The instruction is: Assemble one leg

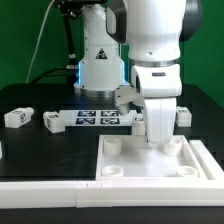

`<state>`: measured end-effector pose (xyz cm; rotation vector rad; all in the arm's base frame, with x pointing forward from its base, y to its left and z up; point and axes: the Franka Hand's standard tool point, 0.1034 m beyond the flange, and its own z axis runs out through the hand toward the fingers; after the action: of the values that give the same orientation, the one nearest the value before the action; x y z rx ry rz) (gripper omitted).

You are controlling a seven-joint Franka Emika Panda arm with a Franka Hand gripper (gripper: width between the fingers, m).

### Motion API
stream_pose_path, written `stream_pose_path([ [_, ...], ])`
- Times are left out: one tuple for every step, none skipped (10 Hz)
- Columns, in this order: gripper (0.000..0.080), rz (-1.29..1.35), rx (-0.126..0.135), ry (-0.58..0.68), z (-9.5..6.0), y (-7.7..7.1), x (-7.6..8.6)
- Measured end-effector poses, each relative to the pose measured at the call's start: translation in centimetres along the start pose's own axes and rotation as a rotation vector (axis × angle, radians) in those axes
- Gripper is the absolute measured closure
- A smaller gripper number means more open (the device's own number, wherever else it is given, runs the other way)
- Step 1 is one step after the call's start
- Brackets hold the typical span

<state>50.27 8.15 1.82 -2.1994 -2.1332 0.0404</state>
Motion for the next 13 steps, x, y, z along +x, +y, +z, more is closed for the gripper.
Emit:
stream_pose_path([
  [0.0736,0.009,0.001,0.001,0.02,0.0,0.12],
  [0.0736,0.008,0.0,0.002,0.06,0.0,0.22],
  [0.0736,0.006,0.0,0.002,0.08,0.01,0.22],
  [0.0736,0.002,-0.001,0.002,0.09,0.01,0.22],
  [0.0736,0.004,-0.001,0.002,0.09,0.01,0.23],
  [0.0736,0.005,0.0,0.002,0.11,0.01,0.23],
  [0.0736,0.011,0.003,0.001,0.12,0.02,0.21],
  [0.0736,0.013,0.008,0.0,0.14,0.02,0.2],
  [0.0733,0.014,0.008,0.0,0.15,0.01,0.19],
  [0.0733,0.014,0.008,0.0,0.16,0.02,0.15],
  [0.0521,0.015,0.008,0.0,0.16,0.02,0.14],
  [0.0521,0.015,0.008,0.0,0.16,0.02,0.12],
  [0.0334,0.015,0.008,0.0,0.16,0.03,0.11],
])
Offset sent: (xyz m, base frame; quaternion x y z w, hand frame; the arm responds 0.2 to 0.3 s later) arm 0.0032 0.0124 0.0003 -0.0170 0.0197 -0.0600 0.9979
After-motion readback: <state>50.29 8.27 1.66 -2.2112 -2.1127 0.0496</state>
